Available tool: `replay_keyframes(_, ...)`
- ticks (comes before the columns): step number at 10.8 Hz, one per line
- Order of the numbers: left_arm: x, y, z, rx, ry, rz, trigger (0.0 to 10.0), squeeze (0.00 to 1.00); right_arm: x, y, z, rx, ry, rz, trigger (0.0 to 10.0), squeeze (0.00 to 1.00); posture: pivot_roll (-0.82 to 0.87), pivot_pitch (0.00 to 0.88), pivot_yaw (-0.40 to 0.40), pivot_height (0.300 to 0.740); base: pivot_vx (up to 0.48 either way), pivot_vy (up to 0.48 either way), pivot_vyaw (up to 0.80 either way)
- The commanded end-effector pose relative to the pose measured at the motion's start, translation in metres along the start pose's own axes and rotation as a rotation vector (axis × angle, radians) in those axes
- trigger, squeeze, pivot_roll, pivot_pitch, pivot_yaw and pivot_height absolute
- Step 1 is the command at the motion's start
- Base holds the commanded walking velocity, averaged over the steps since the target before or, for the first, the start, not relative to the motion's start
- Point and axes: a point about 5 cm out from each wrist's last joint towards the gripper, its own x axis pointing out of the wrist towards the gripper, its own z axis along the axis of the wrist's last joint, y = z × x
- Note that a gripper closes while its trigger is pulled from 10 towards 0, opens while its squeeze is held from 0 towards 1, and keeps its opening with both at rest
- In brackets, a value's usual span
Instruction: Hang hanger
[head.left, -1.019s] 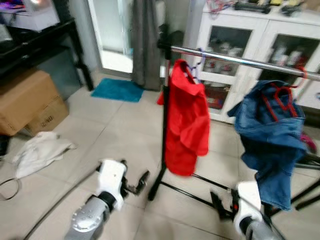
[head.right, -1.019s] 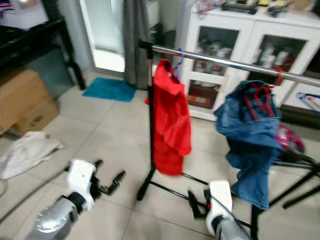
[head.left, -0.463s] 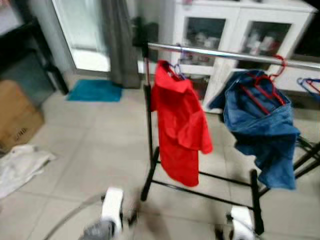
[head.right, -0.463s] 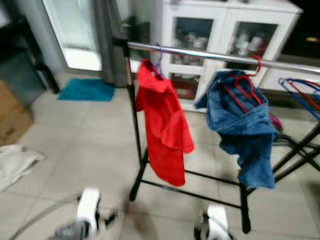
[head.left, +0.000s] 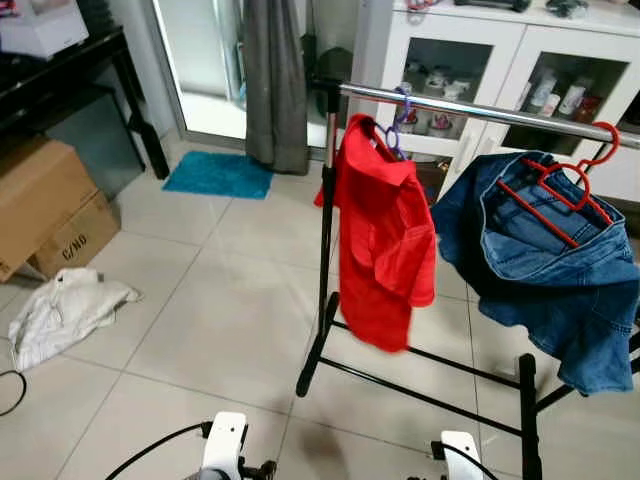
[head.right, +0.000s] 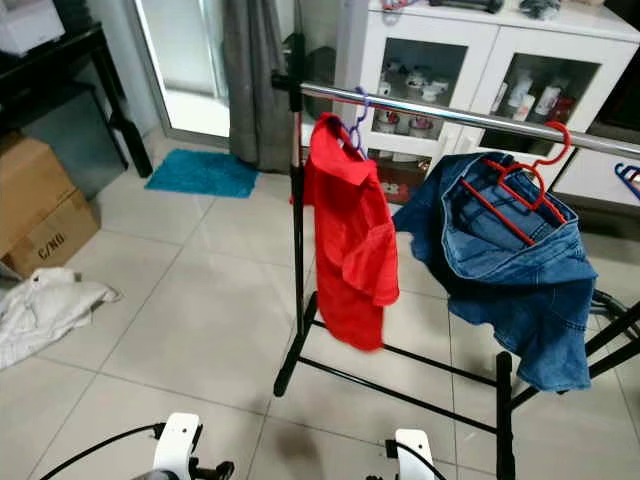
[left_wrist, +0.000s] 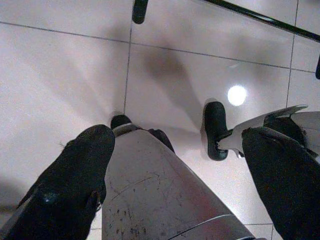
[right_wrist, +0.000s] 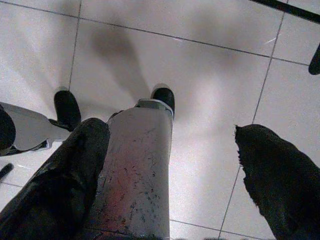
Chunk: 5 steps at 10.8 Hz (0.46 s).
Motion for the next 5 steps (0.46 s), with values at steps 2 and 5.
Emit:
replay_keyframes(2, 0.001, -0.004, -0.015, -0.003, 0.058, -0.008, 10.0, 0.62, -0.002, 0.005, -0.037, -0.031, 0.182, -0.009, 10.0, 0.00, 0.03, 0.123, -0.001, 0.740, 0.000, 0.000, 0.00)
replay_keyframes(5, 0.003, -0.009, -0.011, 0.008, 0.048, 0.000, 10.0, 0.62, -0.002, -0.003, -0.033, -0.045, 0.185, -0.002, 10.0, 0.00, 0.03, 0.119, 0.000, 0.740, 0.000, 0.000, 0.00)
